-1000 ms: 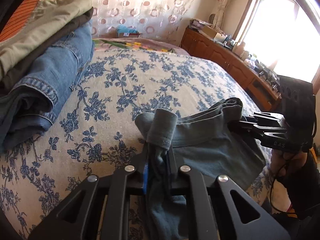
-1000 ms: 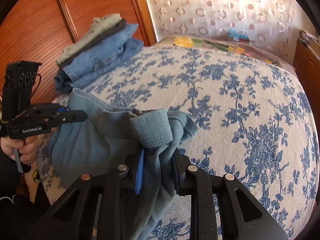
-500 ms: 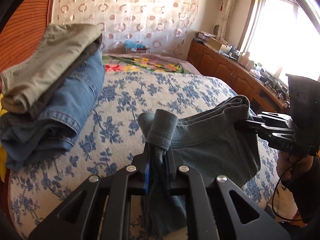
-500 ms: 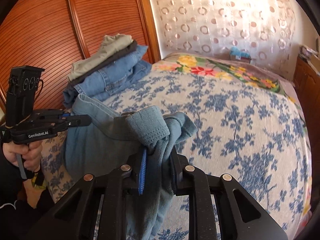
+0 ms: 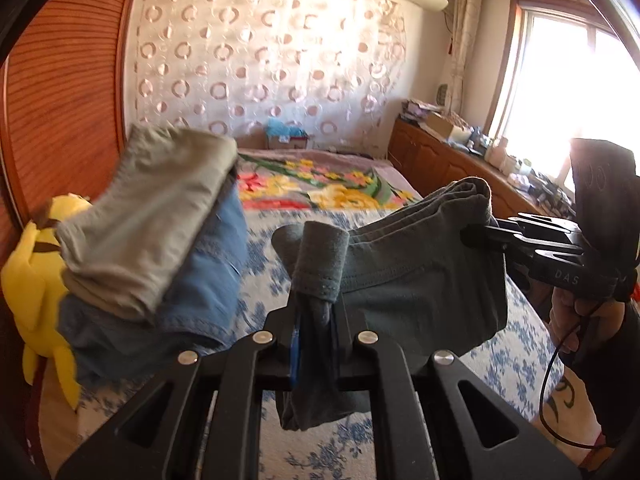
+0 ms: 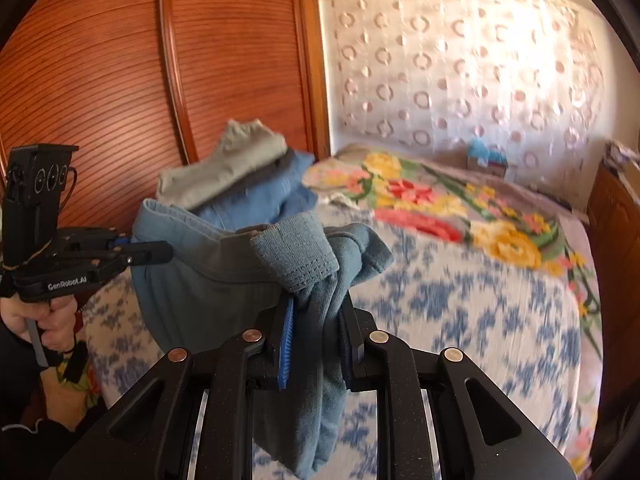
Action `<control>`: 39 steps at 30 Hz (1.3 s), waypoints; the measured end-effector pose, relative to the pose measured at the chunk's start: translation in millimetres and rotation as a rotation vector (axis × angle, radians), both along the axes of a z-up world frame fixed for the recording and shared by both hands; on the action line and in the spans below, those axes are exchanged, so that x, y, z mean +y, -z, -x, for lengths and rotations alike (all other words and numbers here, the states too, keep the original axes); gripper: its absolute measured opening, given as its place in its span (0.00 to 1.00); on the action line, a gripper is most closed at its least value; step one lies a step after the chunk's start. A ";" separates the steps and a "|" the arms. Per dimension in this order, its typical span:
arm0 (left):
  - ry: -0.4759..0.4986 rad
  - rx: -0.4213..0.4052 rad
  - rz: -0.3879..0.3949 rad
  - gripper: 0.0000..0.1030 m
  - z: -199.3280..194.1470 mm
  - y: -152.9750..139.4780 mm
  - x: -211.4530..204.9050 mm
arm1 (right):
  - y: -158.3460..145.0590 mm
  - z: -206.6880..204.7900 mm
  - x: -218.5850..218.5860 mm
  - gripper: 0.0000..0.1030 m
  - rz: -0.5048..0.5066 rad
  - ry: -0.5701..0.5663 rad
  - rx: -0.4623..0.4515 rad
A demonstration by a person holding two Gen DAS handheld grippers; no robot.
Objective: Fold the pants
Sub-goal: 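Carry the folded shorts with both grippers over the folded jeans stack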
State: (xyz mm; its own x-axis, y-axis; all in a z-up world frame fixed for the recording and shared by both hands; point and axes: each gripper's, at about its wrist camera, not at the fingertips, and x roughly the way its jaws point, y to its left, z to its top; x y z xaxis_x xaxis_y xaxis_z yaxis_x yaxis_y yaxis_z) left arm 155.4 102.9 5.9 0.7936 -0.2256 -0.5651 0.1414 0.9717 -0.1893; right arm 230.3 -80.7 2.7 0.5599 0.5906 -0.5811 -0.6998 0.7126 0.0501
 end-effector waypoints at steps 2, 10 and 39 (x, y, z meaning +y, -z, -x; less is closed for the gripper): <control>-0.021 -0.020 -0.006 0.07 0.0 -9.2 7.2 | -9.1 -3.7 7.0 0.16 -0.003 -0.012 -0.017; -0.082 -0.055 -0.015 0.07 -0.8 -26.0 29.4 | -37.9 -27.0 40.2 0.16 -0.006 -0.070 -0.072; -0.351 -0.094 0.097 0.07 -24.8 -13.1 141.2 | -71.7 -123.7 231.4 0.16 0.118 -0.319 -0.192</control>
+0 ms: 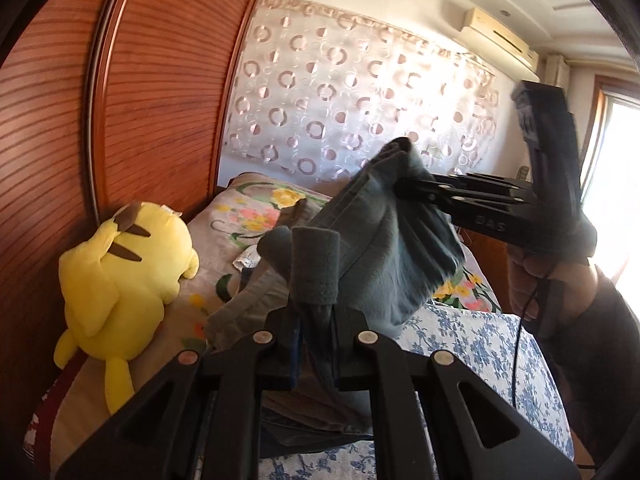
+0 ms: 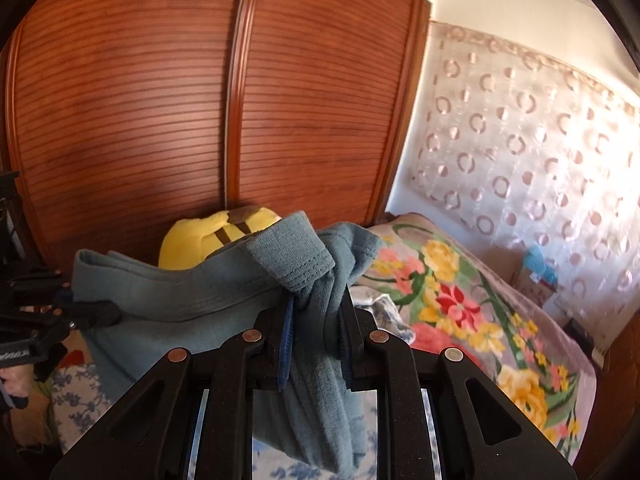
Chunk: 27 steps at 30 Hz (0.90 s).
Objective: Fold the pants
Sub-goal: 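Carry the folded shorts with both grippers over the folded jeans stack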
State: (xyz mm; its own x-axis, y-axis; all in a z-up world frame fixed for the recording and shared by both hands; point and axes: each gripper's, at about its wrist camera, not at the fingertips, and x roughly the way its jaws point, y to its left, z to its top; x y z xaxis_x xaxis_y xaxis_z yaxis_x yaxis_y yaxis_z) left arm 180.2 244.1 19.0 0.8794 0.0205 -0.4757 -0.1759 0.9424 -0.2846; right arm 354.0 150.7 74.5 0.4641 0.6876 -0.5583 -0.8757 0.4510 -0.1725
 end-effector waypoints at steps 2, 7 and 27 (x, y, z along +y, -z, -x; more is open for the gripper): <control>-0.012 0.013 0.004 0.07 -0.7 6.4 4.5 | 6.5 -3.9 13.1 0.16 0.021 -0.014 -0.003; -0.042 0.039 0.001 0.07 -0.8 16.9 11.0 | 25.8 -17.8 48.0 0.17 0.058 -0.041 0.015; -0.020 0.067 -0.078 0.63 4.3 11.3 -2.8 | 20.2 -16.2 6.0 0.50 -0.075 0.031 0.093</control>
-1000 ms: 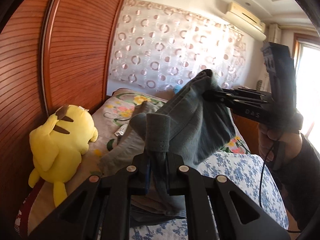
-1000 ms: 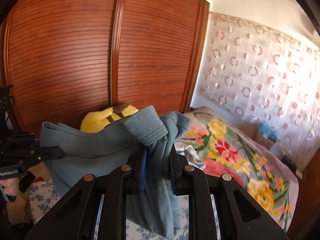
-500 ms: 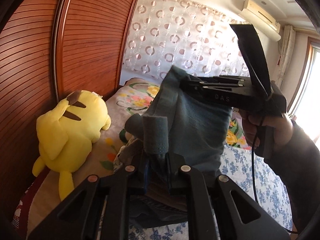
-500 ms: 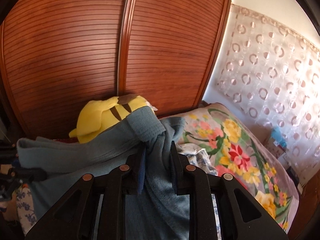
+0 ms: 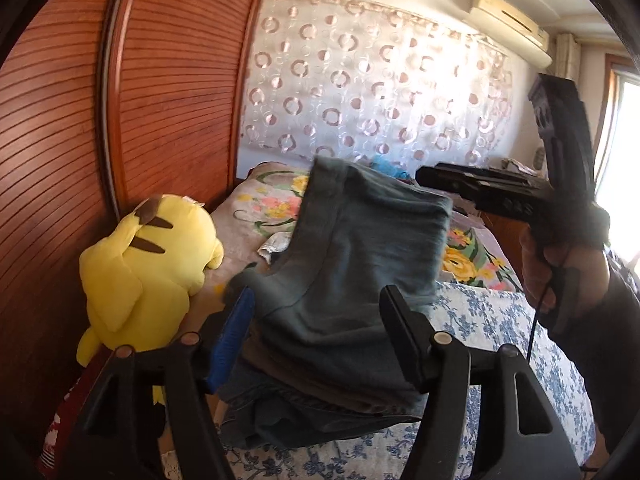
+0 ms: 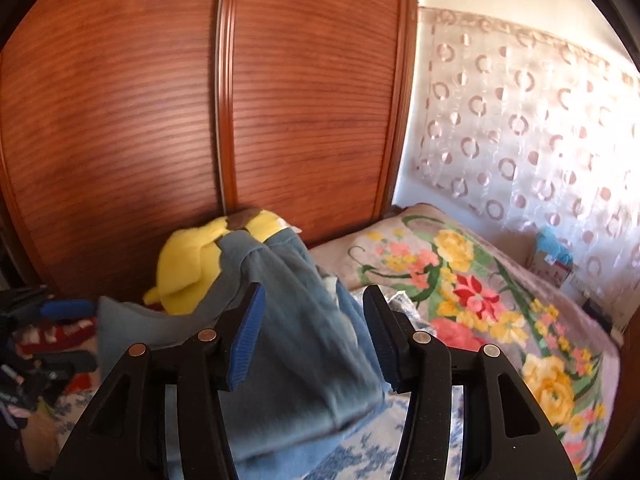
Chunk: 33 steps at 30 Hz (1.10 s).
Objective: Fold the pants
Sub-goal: 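Carry the folded shorts with both grippers over the folded jeans stack, then lower the shorts onto the jeans stack and open both grippers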
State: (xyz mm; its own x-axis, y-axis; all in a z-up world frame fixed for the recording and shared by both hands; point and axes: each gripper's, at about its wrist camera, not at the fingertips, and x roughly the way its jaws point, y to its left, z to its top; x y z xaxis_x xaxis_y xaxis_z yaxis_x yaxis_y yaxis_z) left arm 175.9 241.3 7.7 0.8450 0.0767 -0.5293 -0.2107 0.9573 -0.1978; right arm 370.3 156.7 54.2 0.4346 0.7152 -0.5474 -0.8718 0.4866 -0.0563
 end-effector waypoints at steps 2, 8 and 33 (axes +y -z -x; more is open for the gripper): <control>0.021 0.009 -0.010 0.63 -4.3 3.3 -6.6 | 1.2 4.9 -11.9 0.41 -0.015 -0.002 0.016; 0.045 0.074 -0.022 0.63 -14.6 21.8 -18.6 | 21.9 16.7 -18.6 0.39 0.006 -0.013 0.049; 0.055 0.150 -0.037 0.65 -23.1 51.8 -23.6 | 45.8 6.1 -28.5 0.40 0.009 0.079 0.076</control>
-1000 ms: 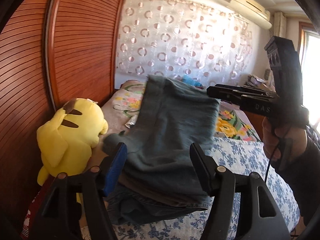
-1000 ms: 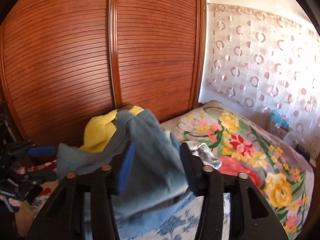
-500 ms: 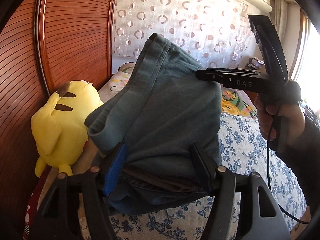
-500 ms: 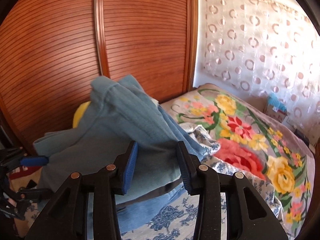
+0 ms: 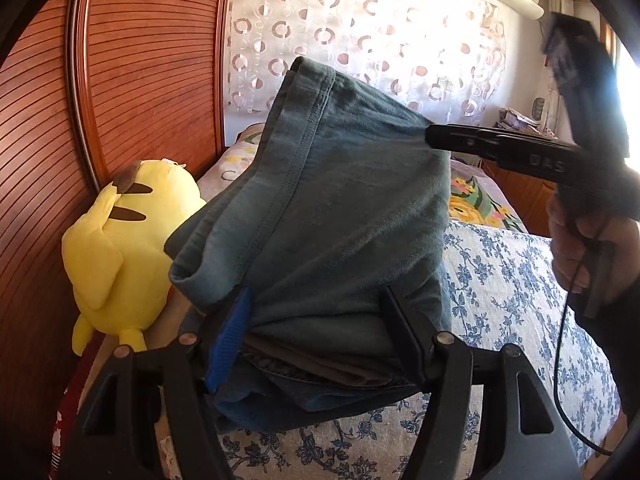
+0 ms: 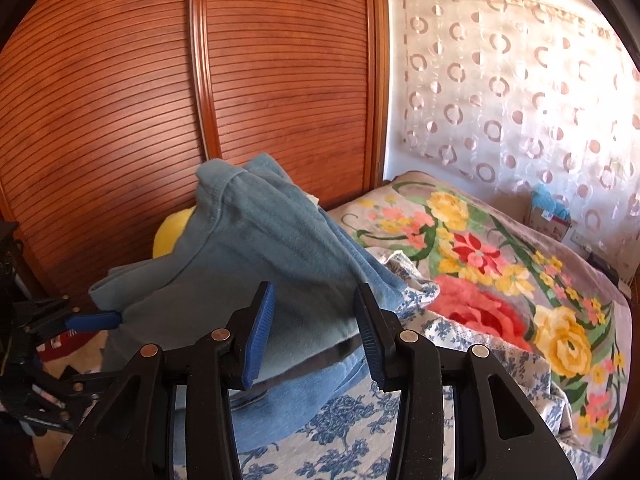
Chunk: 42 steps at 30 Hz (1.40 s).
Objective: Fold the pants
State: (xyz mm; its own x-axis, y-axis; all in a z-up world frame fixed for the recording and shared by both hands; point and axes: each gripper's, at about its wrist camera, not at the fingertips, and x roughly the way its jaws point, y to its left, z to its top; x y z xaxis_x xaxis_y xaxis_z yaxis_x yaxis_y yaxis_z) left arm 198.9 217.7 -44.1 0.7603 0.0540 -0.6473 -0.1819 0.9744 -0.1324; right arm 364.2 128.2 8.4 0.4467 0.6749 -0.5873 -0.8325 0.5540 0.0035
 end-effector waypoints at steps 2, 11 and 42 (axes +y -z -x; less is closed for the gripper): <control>0.000 0.010 -0.007 0.67 -1.9 2.7 -1.0 | -1.8 5.5 -1.7 0.41 -0.002 -0.005 -0.004; 0.018 0.033 -0.036 0.76 -6.7 7.6 -5.0 | -9.0 27.7 -20.1 0.43 -0.028 -0.003 0.004; 0.173 -0.106 -0.157 0.79 53.7 -40.4 -127.4 | 1.6 145.3 -190.1 0.71 -0.071 0.365 -0.032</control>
